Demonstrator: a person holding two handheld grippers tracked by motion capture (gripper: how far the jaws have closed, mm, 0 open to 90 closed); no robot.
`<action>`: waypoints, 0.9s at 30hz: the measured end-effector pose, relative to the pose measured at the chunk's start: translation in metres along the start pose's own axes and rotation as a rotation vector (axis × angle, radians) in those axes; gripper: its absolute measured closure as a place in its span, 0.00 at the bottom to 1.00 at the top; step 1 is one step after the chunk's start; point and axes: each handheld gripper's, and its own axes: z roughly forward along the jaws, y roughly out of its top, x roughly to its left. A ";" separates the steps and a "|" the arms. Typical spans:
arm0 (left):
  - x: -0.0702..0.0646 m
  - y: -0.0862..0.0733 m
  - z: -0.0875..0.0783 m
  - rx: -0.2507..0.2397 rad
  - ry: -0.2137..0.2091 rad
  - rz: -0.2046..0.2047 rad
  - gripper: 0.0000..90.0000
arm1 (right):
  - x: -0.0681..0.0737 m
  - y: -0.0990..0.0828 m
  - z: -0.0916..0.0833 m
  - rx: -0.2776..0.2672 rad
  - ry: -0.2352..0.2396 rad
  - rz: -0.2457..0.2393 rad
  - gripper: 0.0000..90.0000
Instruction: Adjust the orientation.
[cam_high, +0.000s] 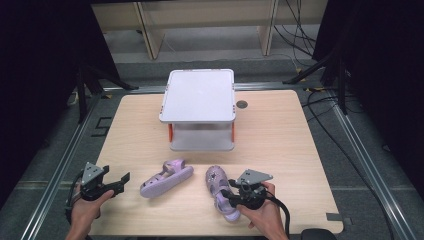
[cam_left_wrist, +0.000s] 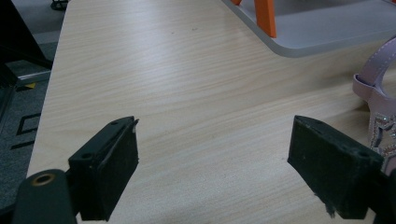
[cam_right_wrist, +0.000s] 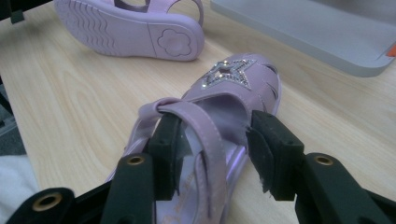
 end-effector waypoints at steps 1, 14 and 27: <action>0.000 0.000 0.000 0.000 0.000 0.000 0.17 | 0.000 0.000 0.000 0.000 0.000 0.000 0.61; 0.001 -0.001 0.002 -0.001 -0.002 -0.003 0.17 | 0.002 -0.001 -0.004 0.051 -0.044 -0.109 0.48; -0.001 0.000 0.003 0.000 -0.006 -0.003 0.17 | 0.008 0.006 0.010 0.051 -0.029 -0.126 0.45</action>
